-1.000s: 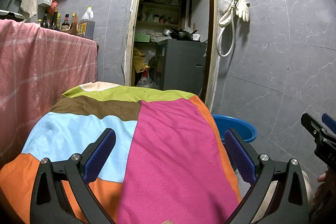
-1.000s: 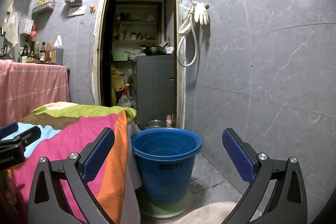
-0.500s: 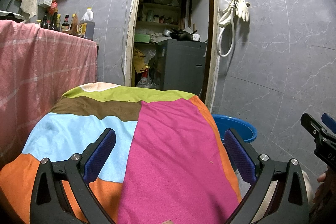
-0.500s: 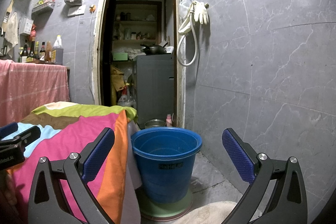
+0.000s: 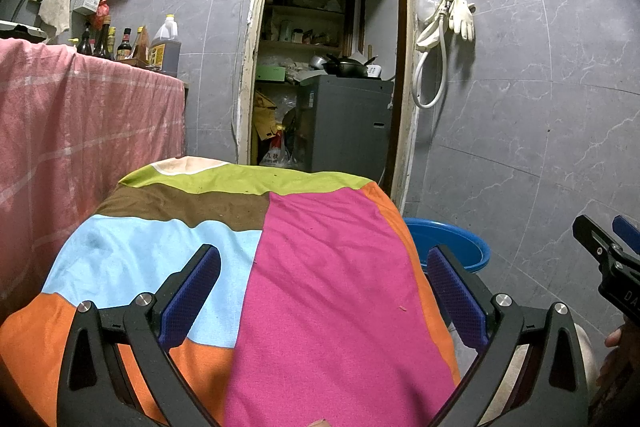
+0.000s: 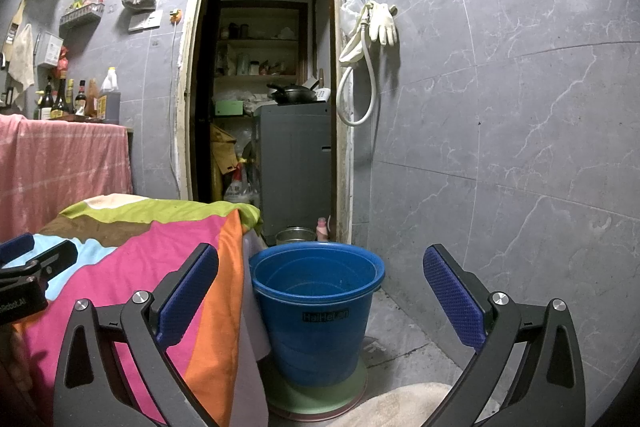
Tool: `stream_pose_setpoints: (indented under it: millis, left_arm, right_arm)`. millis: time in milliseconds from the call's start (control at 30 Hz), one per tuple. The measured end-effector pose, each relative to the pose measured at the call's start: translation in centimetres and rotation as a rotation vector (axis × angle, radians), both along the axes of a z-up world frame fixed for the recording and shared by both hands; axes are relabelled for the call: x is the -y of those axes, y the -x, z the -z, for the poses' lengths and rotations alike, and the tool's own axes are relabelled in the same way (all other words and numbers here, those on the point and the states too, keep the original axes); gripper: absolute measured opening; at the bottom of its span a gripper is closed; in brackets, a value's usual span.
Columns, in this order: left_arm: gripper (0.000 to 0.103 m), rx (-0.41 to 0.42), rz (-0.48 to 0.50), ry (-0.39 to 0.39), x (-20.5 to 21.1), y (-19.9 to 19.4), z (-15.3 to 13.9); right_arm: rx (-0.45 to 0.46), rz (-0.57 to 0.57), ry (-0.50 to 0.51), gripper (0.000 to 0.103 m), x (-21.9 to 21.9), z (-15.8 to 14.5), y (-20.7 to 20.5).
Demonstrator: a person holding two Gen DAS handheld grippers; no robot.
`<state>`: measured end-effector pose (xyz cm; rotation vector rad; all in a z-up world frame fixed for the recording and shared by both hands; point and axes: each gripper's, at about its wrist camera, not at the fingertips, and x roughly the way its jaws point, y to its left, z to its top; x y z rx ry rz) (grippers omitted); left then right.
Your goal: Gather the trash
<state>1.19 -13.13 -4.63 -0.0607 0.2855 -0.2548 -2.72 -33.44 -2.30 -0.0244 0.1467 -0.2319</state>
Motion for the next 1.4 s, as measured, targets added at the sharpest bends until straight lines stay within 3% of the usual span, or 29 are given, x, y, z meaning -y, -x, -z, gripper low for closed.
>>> stream_pose_setpoints:
  millis: [1400]
  left_arm:
    - [0.101,0.002,-0.032,-0.004,-0.67,-0.07,-0.30]
  right_arm:
    - [-0.001,0.001,-0.003,0.103,-0.05,0.02,0.00]
